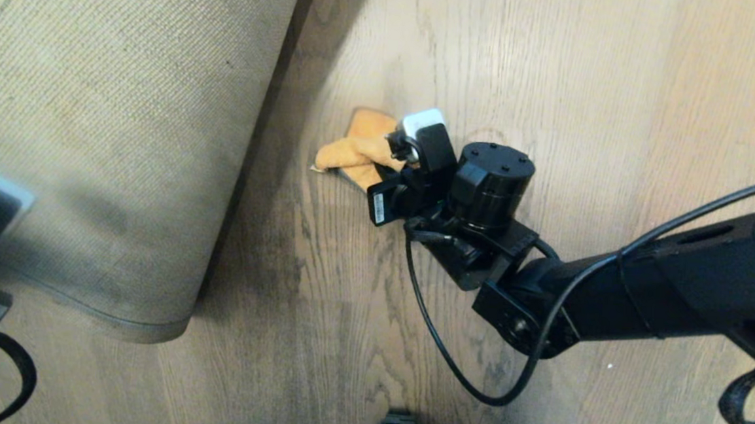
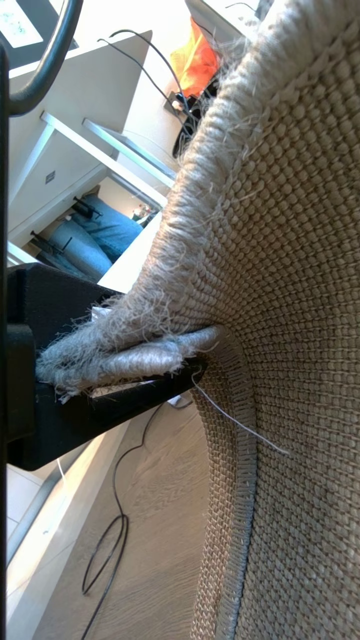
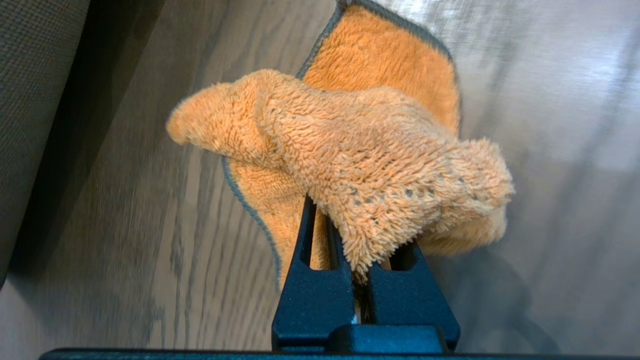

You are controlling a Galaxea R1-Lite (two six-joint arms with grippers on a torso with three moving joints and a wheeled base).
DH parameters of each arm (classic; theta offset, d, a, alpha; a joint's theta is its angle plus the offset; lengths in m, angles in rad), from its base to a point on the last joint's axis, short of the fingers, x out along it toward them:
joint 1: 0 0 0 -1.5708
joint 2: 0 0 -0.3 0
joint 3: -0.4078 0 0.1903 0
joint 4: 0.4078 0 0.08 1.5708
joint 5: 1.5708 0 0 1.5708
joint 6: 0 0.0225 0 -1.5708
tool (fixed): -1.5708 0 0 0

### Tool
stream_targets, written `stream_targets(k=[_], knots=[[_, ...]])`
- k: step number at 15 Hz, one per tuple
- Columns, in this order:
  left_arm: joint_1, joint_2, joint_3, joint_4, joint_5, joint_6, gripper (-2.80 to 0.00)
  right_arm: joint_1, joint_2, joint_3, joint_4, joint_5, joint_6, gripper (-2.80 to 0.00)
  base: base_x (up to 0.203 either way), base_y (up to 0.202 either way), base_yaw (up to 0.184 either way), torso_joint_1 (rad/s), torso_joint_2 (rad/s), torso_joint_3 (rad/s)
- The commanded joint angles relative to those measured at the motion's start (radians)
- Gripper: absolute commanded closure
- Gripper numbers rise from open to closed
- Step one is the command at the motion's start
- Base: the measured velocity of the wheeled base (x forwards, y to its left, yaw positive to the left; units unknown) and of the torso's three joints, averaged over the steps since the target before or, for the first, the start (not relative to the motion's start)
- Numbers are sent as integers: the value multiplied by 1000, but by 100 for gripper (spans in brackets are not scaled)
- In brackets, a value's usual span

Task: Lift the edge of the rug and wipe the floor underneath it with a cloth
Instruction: Wipe the floor under the carpet with a rag

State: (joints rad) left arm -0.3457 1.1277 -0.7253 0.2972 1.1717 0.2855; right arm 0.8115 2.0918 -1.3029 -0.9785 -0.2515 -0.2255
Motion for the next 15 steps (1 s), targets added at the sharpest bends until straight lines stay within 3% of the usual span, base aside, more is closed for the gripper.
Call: stream_targets(k=[1,7,11,15], knots=[[1,1,1,2,6,1,0,1,-64,59,-10,-2,-3,0,0,0,0,0,0,0],[2,-8,3,2,6,1,0,0,-178,209,-18,-6,-6,0,0,0,0,0,0,0],[1,-9,2,3,6,1,0,0,-238,247,-17,-52,-6,0,0,0,0,0,0,0],[-1,-8,1,5,5,3,0,-6,-369,445,-32,-67,-18,0,0,0,0,0,0,0]])
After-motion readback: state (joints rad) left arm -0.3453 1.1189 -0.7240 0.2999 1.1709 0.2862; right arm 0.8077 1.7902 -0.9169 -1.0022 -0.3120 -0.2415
